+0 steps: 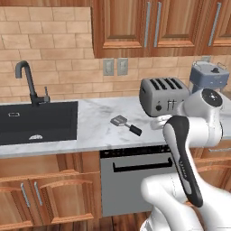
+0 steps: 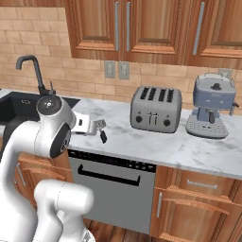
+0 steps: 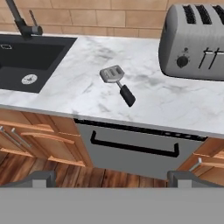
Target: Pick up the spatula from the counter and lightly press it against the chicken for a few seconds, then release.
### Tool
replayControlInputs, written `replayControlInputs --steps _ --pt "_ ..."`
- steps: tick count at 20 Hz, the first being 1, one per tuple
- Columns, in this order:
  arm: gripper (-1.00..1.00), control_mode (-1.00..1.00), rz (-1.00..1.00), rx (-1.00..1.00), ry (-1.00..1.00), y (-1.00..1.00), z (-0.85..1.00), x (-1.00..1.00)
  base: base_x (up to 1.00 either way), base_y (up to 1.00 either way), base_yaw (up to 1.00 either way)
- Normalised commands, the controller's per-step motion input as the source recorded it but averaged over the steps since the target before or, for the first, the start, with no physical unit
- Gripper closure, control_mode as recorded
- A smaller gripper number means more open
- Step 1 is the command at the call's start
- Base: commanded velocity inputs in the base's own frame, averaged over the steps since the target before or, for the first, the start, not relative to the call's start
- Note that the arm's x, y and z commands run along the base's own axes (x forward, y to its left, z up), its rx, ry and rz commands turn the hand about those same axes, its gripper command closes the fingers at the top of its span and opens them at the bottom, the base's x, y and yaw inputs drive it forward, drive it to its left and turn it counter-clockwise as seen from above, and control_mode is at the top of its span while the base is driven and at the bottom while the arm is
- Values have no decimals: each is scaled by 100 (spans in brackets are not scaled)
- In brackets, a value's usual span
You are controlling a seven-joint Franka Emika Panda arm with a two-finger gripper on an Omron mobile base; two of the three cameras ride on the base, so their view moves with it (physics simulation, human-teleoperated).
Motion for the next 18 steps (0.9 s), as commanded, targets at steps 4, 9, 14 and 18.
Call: replayControlInputs --steps 4,9,14,18 --pt "-100 -100 0 0 3 1 -6 15 0 0 0" --pt "-100 -100 0 0 1 0 -7 11 0 0 0" --pt "-100 -100 0 0 1 0 -6 9 0 0 0" --pt "-100 -100 0 0 2 1 -15 6 0 0 0"
